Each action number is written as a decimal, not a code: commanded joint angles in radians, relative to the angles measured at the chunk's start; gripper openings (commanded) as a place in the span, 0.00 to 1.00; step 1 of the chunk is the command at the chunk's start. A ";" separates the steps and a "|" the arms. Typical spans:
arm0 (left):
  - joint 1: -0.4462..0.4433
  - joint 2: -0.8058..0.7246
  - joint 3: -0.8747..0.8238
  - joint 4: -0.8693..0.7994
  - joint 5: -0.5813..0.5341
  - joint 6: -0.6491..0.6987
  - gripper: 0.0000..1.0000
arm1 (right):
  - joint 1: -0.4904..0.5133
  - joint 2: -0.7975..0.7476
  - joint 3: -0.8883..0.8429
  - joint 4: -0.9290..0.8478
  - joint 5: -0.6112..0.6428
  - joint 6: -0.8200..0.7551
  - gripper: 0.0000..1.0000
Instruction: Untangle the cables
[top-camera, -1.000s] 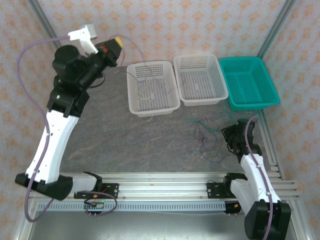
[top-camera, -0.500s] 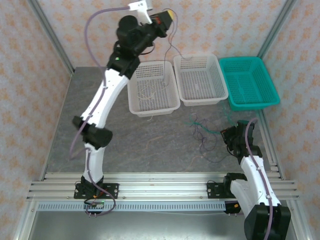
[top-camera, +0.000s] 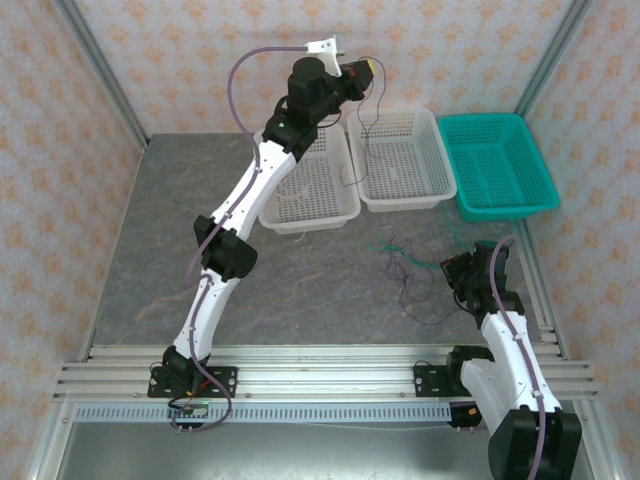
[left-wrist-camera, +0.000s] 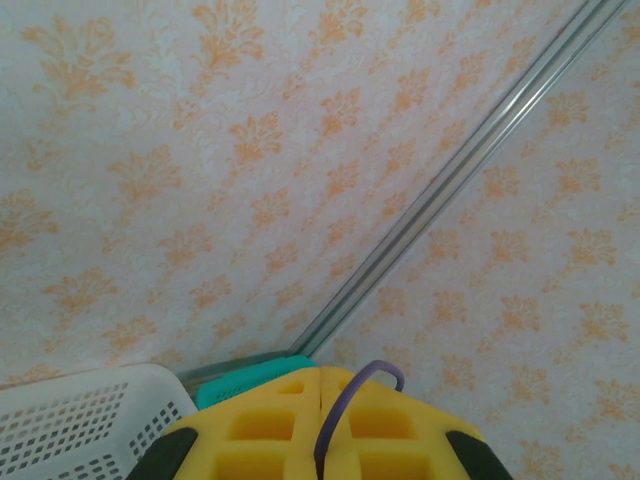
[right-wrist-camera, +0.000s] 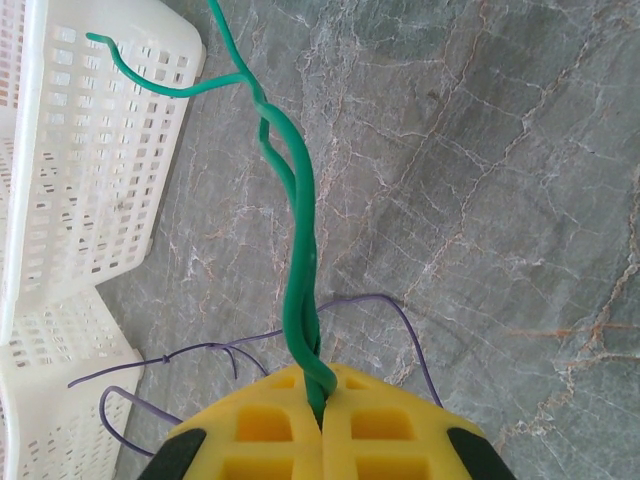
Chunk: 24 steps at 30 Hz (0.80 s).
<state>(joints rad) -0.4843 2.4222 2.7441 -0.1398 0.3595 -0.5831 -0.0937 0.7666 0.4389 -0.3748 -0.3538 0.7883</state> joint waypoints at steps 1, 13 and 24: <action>-0.013 -0.064 0.031 0.070 0.010 0.007 0.00 | 0.007 -0.008 -0.005 0.007 -0.003 -0.016 0.03; -0.060 -0.122 0.058 0.221 -0.100 0.179 0.00 | 0.006 -0.002 0.009 0.009 -0.003 -0.010 0.03; -0.061 0.062 0.061 0.190 -0.127 0.218 0.00 | 0.007 -0.018 0.014 -0.021 -0.005 -0.022 0.03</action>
<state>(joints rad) -0.5488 2.4050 2.7949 0.0719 0.2520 -0.4004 -0.0940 0.7650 0.4389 -0.3813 -0.3569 0.7818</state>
